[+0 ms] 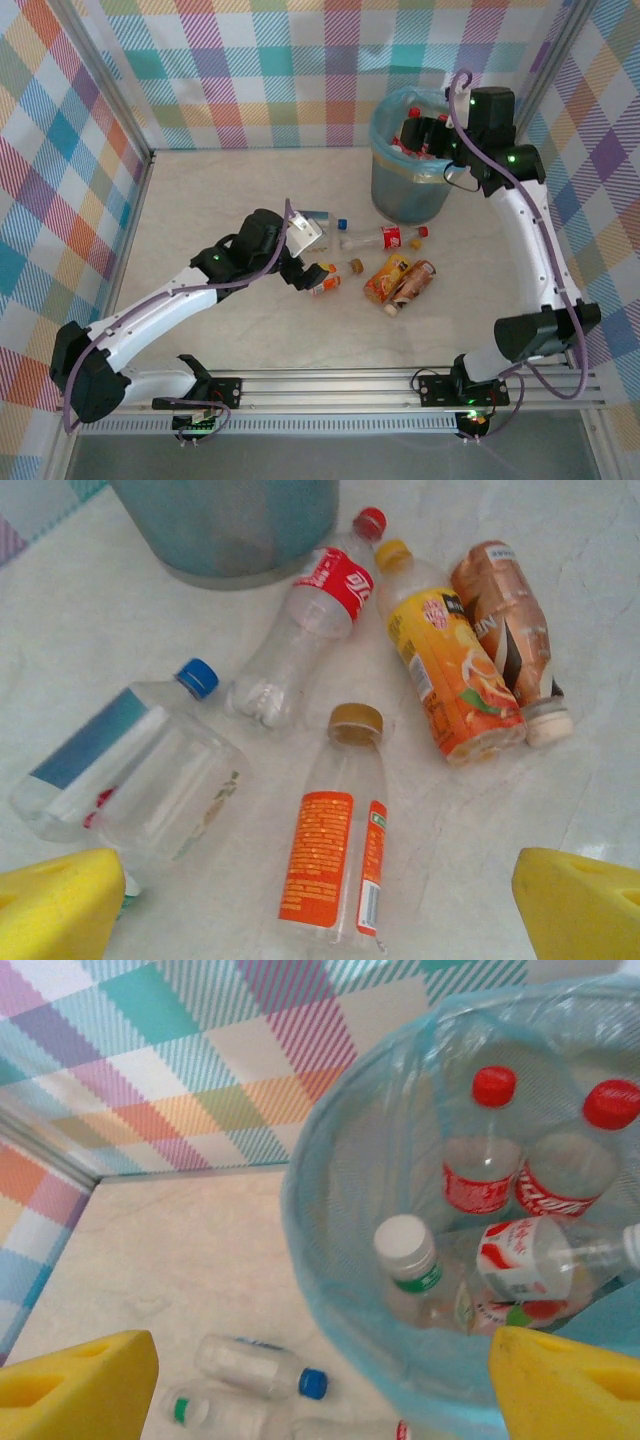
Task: Put the plastic bottles in the bin
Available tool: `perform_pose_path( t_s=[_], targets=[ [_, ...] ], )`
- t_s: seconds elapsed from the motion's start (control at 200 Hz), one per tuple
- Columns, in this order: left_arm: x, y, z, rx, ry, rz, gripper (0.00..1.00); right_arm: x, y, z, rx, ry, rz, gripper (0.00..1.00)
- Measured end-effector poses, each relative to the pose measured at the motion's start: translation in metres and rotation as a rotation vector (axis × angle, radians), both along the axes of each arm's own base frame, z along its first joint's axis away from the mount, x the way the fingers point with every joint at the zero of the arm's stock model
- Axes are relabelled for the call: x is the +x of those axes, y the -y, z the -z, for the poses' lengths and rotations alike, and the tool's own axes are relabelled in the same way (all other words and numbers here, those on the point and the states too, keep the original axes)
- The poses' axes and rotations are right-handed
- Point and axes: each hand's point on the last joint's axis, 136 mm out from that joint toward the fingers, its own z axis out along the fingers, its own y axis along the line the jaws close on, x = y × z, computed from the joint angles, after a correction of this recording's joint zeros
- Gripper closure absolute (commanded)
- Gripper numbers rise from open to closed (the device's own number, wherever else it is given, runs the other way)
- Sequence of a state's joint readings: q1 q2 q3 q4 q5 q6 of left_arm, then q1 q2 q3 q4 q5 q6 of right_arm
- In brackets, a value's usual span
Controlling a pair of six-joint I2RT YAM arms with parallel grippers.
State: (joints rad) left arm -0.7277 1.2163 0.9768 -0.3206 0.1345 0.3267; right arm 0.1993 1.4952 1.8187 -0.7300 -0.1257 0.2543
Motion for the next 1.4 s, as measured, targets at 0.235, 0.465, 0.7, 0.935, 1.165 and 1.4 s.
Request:
perform_pose_path(
  t_s=[0.235, 0.465, 0.7, 0.935, 1.165, 1.4],
  targets=[
    [-0.001, 0.011, 0.031, 0.043, -0.093, 0.044, 0.03, -0.058, -0.011, 0.028, 0.025, -0.057, -0.067, 0.16],
    [0.000, 0.014, 0.078, 0.141, -0.192, 0.062, 0.04, -0.087, -0.005, 0.049, 0.022, -0.107, -0.067, 0.16],
    [0.005, 0.018, 0.115, 0.212, -0.266, 0.068, 0.07, -0.092, -0.004, 0.049, 0.021, -0.108, -0.068, 0.15],
    [0.011, 0.021, 0.136, 0.258, -0.297, 0.078, 0.11, -0.092, -0.005, 0.049, 0.022, -0.108, -0.076, 0.15],
    [0.011, 0.019, 0.164, 0.316, -0.338, 0.091, 0.21, -0.093, -0.005, 0.049, 0.017, -0.107, -0.079, 0.15],
    [0.011, 0.019, 0.169, 0.333, -0.346, 0.096, 0.40, -0.093, -0.005, 0.050, 0.015, -0.111, -0.080, 0.15]
  ],
)
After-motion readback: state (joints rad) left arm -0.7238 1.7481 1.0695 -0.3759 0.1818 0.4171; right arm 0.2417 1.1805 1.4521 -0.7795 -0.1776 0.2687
